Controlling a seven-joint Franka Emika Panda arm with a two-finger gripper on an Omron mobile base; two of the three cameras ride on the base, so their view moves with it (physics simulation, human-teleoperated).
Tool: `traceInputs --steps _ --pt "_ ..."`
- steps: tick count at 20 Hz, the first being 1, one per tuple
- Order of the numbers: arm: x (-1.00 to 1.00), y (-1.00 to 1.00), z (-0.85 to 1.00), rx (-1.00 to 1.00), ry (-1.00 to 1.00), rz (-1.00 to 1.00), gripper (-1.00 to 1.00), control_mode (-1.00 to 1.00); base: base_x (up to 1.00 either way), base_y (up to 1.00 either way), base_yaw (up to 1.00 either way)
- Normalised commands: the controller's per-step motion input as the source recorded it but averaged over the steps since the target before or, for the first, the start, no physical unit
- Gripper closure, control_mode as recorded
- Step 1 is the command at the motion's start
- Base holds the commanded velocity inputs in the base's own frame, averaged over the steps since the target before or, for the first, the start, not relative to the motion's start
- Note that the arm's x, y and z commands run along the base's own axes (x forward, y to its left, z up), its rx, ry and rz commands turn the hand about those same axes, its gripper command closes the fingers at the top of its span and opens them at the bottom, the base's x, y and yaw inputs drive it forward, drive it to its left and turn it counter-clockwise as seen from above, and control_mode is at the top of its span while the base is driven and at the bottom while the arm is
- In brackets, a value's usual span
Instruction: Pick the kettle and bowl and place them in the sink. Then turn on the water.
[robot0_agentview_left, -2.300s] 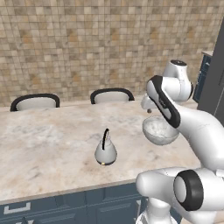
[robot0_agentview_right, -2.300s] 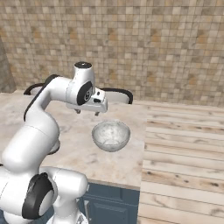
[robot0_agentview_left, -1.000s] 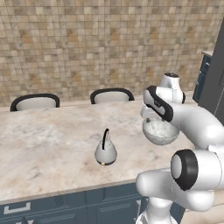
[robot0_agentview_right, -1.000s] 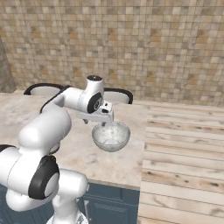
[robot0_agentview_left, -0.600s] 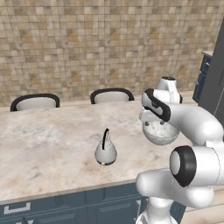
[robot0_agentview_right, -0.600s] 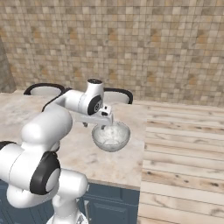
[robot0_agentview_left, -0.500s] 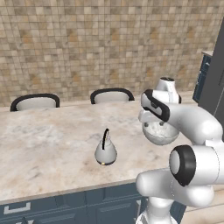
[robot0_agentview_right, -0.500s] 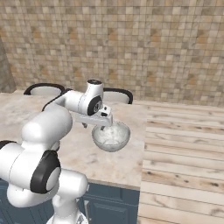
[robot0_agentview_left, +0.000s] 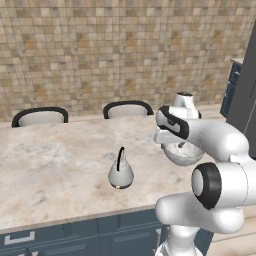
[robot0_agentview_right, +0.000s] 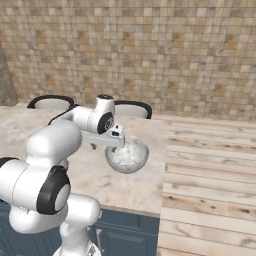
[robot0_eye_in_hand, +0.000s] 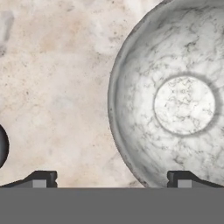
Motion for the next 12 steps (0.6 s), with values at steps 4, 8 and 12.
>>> traceInputs --steps 4,8,12 --pt "0.0 0.0 -0.13 0.0 0.0 0.0 -1.0 -1.0 0.0 0.0 0.0" --pt "0.03 0.0 -0.08 0.0 0.0 0.0 -1.0 -1.0 0.0 0.0 0.0" --pt "0.04 0.0 -0.07 0.0 0.0 0.0 -1.0 -1.0 0.0 0.0 0.0"
